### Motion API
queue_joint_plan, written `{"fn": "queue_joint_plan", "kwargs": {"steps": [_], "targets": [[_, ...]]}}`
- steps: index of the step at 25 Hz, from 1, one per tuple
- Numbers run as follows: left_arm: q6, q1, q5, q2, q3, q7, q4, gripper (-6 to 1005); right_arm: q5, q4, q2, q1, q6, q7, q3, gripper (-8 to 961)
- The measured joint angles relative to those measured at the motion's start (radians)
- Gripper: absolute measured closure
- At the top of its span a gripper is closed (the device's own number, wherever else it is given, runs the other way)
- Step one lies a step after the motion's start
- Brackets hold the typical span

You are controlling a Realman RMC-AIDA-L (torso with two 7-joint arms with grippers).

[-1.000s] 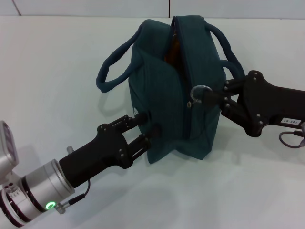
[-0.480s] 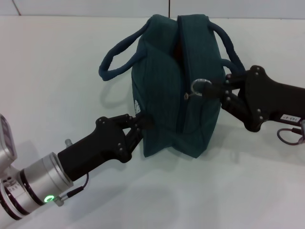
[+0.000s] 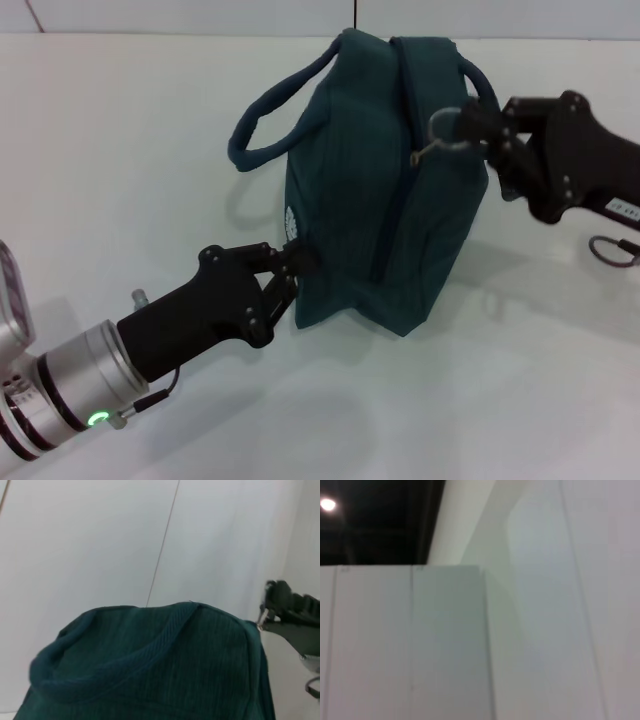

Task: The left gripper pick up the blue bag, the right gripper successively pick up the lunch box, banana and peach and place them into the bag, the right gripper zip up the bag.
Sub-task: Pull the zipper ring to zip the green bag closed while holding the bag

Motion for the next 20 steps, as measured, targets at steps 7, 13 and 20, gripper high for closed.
{"fn": "queue_joint_plan", "kwargs": {"steps": [7, 13, 20], "targets": [[-0.003, 0.008, 0.011, 0.010, -0.001, 0.016, 0.003, 905, 0.118, 0.071, 0.000, 0.006, 0.004, -0.062, -0.007, 935], [-0.004, 0.058, 0.007, 0.014, -0.006, 0.010, 0.058, 882, 0.172, 0.091, 0.000, 0.001, 0.042, -0.077, -0.007, 936], [-0.005, 0.077, -0.027, 0.038, -0.010, 0.005, 0.074, 856, 0.191, 0.117, 0.000, 0.007, 0.111, -0.062, -0.003, 936]]}}
